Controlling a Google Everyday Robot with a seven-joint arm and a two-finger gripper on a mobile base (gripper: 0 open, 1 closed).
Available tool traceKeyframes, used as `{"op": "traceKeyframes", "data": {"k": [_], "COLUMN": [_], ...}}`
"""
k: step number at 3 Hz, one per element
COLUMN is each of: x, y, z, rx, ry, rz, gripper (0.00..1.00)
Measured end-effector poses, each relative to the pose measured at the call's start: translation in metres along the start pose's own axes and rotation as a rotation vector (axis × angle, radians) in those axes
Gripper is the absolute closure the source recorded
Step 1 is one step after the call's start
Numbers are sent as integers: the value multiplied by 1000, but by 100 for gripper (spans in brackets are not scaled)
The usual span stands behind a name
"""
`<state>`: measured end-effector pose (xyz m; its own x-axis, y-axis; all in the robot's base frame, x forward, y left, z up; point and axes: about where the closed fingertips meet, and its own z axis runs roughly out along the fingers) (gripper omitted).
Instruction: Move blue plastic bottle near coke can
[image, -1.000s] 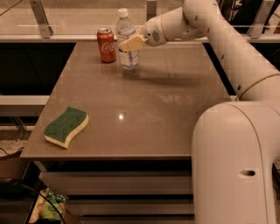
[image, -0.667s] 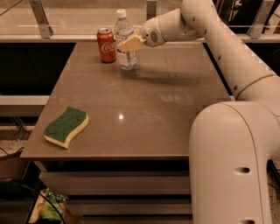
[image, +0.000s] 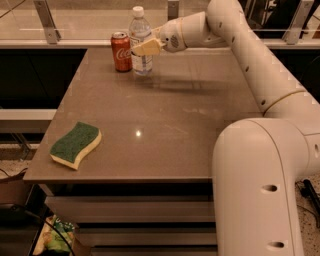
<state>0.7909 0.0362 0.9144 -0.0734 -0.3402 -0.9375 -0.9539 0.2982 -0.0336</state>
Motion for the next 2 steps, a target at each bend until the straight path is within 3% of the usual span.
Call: {"op": "traceKeyframes", "data": {"k": [1, 2], "x": [0, 1], "y": [1, 2], "z": [4, 7], "rx": [-5, -11], "ry": [0, 1], "rz": [0, 1], "gripper": [83, 59]}}
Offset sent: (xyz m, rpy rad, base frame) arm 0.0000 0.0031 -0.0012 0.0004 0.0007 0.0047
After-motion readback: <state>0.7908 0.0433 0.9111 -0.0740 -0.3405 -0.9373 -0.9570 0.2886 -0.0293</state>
